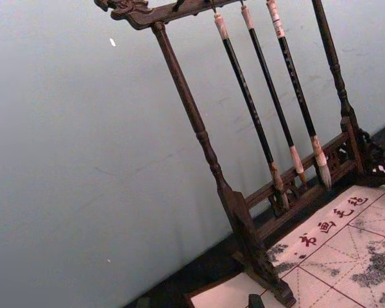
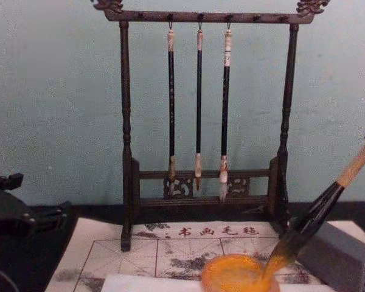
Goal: Pick up the brush from the inkstone, write on the paper, then place the brush back to its original position.
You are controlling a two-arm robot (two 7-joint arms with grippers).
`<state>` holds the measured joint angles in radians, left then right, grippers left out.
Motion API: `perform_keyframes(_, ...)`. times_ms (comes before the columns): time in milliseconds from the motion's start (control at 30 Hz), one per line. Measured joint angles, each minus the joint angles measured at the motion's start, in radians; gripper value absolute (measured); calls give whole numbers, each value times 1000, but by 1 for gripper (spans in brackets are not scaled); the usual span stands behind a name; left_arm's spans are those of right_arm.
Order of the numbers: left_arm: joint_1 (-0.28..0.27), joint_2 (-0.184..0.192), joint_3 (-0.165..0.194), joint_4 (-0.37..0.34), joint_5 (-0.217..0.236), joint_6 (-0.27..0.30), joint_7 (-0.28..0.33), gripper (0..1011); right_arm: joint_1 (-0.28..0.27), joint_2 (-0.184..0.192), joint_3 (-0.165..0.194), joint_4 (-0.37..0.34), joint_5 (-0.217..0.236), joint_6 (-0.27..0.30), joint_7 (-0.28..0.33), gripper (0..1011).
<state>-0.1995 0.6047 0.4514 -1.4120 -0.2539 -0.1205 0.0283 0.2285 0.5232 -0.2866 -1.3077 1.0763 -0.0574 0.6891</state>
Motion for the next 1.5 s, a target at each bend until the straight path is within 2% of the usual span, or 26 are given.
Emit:
perform_keyframes(1167, 0, 0, 0, 0, 0, 0, 0, 1001, 0, 0, 3, 0, -1, -4, 1, 183)
perform_keyframes(1500, 0, 0, 0, 0, 0, 0, 0, 1001, -16, 13, 4, -26, -11, -17, 32, 183)
